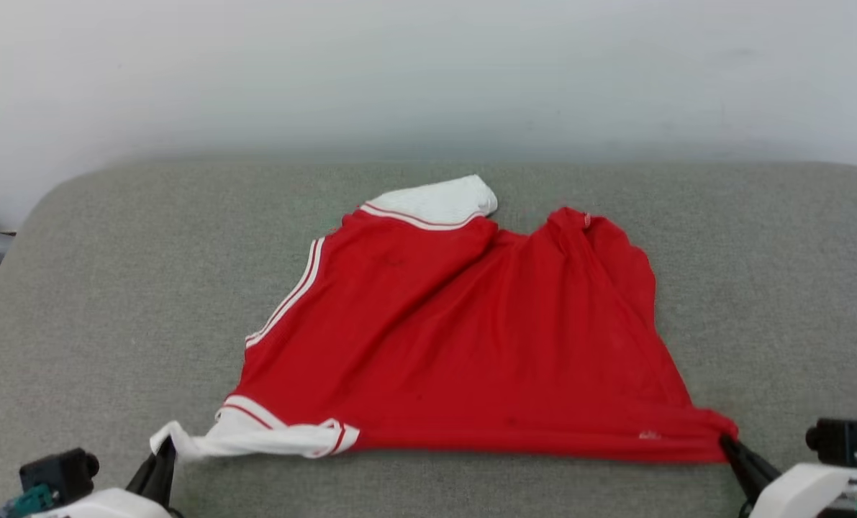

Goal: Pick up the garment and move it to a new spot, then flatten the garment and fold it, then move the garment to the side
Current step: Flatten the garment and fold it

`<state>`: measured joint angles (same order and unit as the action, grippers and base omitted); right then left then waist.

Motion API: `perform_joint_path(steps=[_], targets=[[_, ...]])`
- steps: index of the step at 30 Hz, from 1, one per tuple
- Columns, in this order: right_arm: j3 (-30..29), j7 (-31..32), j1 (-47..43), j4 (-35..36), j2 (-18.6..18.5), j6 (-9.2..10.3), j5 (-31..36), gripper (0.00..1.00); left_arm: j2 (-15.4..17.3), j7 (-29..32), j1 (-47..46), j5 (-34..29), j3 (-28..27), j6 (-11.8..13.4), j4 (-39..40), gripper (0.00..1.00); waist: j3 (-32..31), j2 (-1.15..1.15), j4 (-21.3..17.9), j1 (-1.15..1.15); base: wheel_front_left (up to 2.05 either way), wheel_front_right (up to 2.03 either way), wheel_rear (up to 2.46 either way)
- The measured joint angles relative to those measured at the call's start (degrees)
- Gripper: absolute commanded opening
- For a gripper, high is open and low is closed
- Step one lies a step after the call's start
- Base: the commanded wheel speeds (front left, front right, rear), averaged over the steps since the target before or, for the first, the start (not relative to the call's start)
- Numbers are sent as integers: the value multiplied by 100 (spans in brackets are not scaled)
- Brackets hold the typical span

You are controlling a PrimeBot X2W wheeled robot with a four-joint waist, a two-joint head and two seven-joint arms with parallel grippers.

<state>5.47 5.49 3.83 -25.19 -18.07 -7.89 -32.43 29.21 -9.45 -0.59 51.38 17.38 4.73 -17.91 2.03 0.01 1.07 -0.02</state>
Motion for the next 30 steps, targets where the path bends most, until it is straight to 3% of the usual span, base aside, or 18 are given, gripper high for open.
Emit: perform_joint_path(steps=[7, 14, 23, 30], targets=[[-883, 836, -1526, 1563, 652, 9, 593, 0, 201, 335, 1250, 285, -192, 666, 1226, 0, -275, 0, 68, 0, 0, 0, 0], [-1415, 1849, -2389, 2847, 1185, 29, 1089, 0, 397, 634, 1898, 427, -301, 1077, 2169, 0, -295, 0, 105, 1, 0, 0, 0], [-1402, 2299, -1997, 3304, 1248, 34, 1390, 0, 483, 923, 1223, 213, -32, 964, 2426, 0, -112, 0, 85, 2, 0, 0, 0], [-1028, 2304, -1096, 2904, 1006, 36, 1463, 0, 378, 1007, 107, 13, 244, 560, 1827, 0, 292, 0, 54, 3, 0, 0, 0]])
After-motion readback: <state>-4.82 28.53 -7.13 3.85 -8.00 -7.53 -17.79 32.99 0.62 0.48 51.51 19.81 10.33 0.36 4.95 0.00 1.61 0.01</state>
